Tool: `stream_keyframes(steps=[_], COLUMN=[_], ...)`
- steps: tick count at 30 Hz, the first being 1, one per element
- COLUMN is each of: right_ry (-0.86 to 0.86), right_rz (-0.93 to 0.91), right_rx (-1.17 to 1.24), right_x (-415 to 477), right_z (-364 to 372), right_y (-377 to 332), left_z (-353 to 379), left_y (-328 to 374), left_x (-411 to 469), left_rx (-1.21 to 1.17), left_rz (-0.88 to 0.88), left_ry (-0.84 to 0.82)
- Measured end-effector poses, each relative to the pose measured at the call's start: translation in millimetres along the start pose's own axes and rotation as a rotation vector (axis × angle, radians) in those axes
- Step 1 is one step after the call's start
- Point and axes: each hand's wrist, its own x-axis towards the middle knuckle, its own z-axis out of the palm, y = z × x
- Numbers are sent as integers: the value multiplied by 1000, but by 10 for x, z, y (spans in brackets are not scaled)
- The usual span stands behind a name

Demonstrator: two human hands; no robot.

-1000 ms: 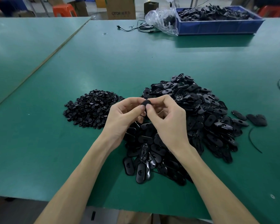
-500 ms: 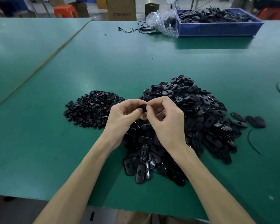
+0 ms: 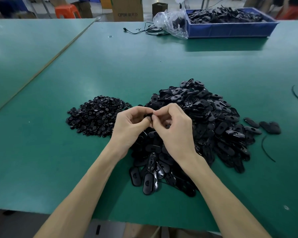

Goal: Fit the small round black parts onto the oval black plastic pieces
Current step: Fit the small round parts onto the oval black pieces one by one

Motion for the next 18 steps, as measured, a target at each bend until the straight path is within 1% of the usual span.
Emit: stream_keyframes(steps=[3, 7, 13, 18], right_ry=[17, 38, -2, -5], right_rz=[10, 30, -2, 1], right_rx=[44, 72, 6, -1], right_x=[-1, 15, 19, 20], right_z=[-4, -36, -35, -35], right_y=[-10, -16, -2, 0], left_z=[-16, -47, -49, -36], left_y=[1, 14, -19, 2], left_x=[7, 20, 29, 21], left_rx=[-35, -152, -160, -145], left_rz=[-6, -21, -16, 12], left_ry=[-26, -84, -77, -70])
